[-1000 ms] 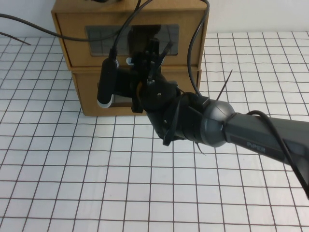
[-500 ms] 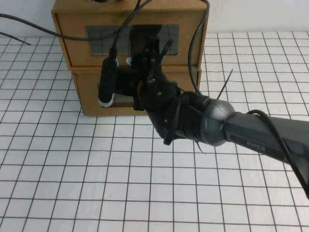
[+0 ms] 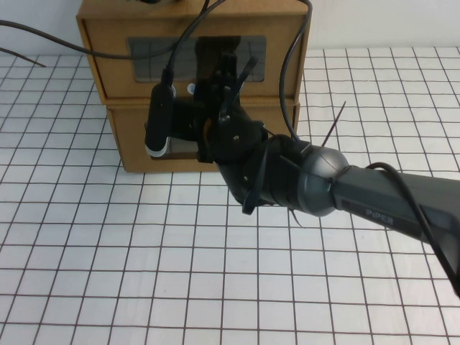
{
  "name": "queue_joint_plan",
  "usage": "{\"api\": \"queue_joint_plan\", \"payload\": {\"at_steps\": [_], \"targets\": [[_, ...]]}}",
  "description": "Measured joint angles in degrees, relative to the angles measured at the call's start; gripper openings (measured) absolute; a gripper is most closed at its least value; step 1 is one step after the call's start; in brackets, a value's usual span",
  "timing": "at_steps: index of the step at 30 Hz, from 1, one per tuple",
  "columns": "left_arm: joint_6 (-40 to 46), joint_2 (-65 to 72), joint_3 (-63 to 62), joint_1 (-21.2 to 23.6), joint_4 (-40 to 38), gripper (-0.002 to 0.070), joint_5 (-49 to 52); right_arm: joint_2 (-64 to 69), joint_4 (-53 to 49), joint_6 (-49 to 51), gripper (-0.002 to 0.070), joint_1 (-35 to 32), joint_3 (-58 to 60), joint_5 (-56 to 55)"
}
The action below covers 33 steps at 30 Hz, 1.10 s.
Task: Open the shoe box
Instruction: 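Pull the top drawer of the cardboard box fully open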
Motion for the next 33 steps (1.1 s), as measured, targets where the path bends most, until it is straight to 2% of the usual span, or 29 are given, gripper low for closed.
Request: {"api": "queue_joint_plan", "payload": {"at_steps": [4,23,27,33], "targets": [[0.0,0.0,0.0,0.0,0.0,-0.0004,-0.1,0.4,0.2,0.0,0.0080,0.0,-0.9,0.1],[0.0,0.0,0.0,0.2,-0.7,-0.0004,0.3,-0.4,2.9,-2.8,0.0077,1.2,-0.3,2.4],[0.0,0.0,0.0,0.2,-0.9,-0.0004,0.4,-1.7,5.8,-3.2,0.0007,2.5,2.1,3.5],[0.0,0.0,0.0,0.2,-0.9,-0.0004,0.4,-4.4,7.0,-3.2,-0.0009,3.9,5.5,3.8]]}}
